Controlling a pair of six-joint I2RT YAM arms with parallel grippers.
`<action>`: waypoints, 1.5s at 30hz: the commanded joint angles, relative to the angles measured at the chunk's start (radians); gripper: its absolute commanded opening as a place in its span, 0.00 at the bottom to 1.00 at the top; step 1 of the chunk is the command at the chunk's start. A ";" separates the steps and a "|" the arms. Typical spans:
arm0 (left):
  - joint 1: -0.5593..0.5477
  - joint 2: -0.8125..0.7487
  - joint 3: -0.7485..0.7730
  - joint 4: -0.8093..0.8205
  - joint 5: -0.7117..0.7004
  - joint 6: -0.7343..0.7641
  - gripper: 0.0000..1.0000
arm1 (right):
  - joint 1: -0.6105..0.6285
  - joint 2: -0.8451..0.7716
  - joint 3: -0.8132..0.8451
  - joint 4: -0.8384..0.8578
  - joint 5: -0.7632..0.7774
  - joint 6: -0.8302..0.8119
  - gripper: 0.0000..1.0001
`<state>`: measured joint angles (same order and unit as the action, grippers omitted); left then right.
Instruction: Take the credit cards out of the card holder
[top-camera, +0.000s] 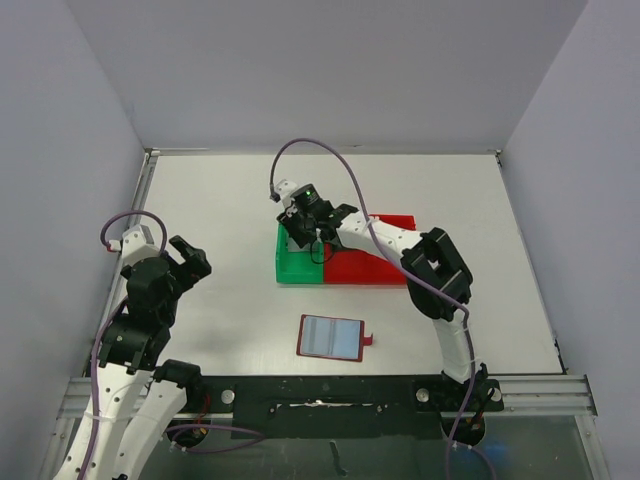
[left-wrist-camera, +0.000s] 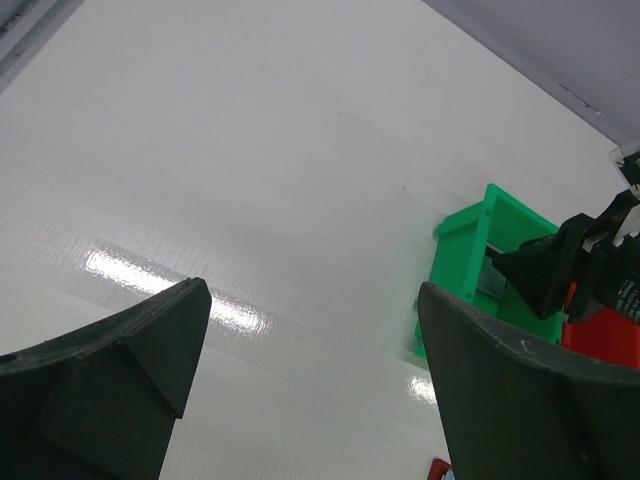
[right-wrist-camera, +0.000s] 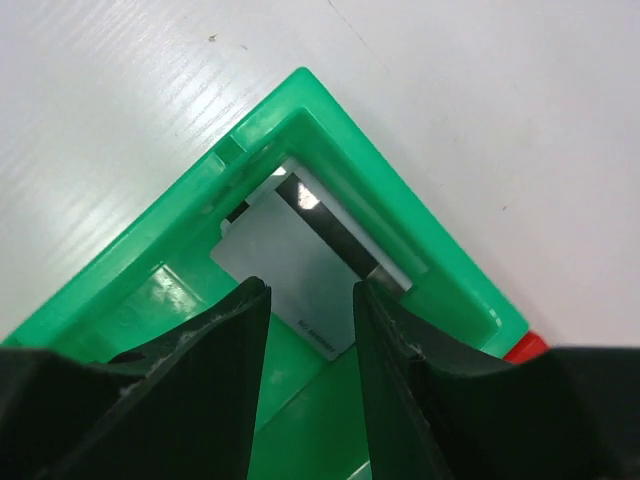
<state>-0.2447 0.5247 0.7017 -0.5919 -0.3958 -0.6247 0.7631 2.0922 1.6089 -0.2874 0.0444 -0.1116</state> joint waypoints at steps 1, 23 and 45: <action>0.008 -0.007 0.007 0.022 -0.009 -0.004 0.87 | 0.033 -0.021 0.079 -0.068 0.103 0.380 0.38; 0.007 -0.009 0.007 0.023 -0.011 -0.006 0.87 | 0.073 0.129 0.189 -0.229 0.221 0.704 0.31; 0.007 0.001 0.004 0.028 -0.006 -0.003 0.87 | 0.099 0.158 0.176 -0.240 0.334 0.792 0.31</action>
<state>-0.2447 0.5278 0.7017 -0.5949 -0.3962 -0.6250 0.8513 2.2543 1.7672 -0.5472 0.3328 0.6514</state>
